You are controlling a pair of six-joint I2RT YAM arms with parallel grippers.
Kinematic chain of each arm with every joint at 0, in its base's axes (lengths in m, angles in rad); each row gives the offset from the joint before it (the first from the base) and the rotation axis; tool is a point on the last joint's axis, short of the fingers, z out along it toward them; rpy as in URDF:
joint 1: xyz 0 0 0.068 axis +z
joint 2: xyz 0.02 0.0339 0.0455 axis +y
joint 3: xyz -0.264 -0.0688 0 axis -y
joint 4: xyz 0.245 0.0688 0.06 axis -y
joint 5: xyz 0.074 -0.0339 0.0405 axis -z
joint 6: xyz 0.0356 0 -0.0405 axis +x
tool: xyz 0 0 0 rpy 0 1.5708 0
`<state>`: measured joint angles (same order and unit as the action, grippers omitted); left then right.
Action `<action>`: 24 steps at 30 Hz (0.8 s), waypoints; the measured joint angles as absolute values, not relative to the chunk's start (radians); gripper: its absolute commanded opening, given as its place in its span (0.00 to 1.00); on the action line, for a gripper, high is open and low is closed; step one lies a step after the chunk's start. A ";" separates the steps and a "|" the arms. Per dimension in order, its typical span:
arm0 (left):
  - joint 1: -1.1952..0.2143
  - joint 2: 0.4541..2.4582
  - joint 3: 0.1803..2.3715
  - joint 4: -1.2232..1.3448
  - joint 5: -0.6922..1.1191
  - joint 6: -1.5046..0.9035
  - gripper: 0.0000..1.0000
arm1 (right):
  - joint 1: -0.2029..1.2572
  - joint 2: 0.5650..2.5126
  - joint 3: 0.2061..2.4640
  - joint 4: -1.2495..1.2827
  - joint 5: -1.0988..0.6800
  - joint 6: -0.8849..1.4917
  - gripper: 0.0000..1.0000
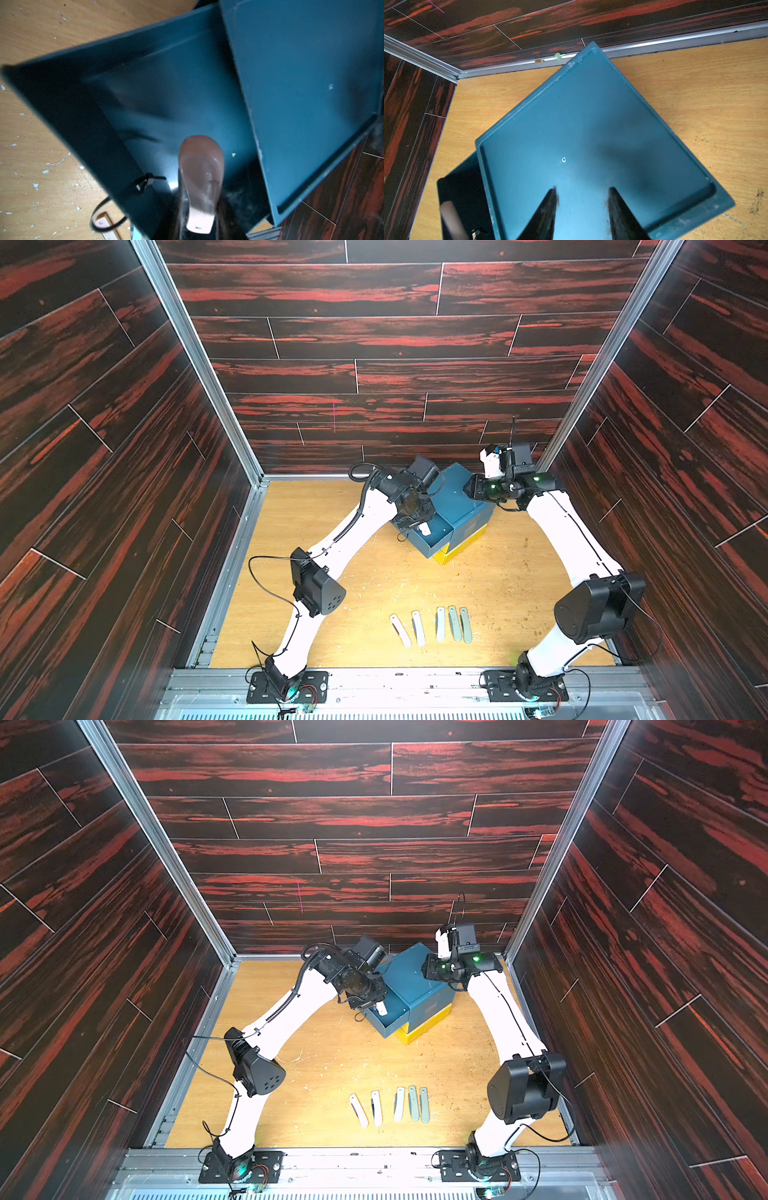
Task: Place the fruit knives into the drawer by color
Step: Place the fruit knife in the drawer.
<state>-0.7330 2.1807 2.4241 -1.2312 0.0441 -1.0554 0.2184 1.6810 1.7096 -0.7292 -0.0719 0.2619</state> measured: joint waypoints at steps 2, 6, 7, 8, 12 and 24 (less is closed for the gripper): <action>-0.731 2.187 2.421 -1.229 0.045 -1.055 0.02 | 0.218 1.681 1.710 -0.728 -0.072 0.262 0.44; -0.725 2.195 2.416 -1.219 0.047 -1.055 0.02 | 0.218 1.681 1.710 -0.726 -0.072 0.262 0.44; -0.722 2.195 2.410 -1.214 0.050 -1.056 0.02 | 0.218 1.681 1.710 -0.725 -0.072 0.262 0.44; -0.721 2.195 2.404 -1.209 0.053 -1.056 0.03 | 0.218 1.681 1.710 -0.726 -0.072 0.262 0.44; -0.717 2.201 2.395 -1.194 0.061 -1.060 0.09 | 0.218 1.681 1.710 -0.726 -0.072 0.262 0.44; -0.712 2.211 2.394 -1.180 0.071 -1.063 0.23 | 0.218 1.681 1.710 -0.726 -0.072 0.262 0.44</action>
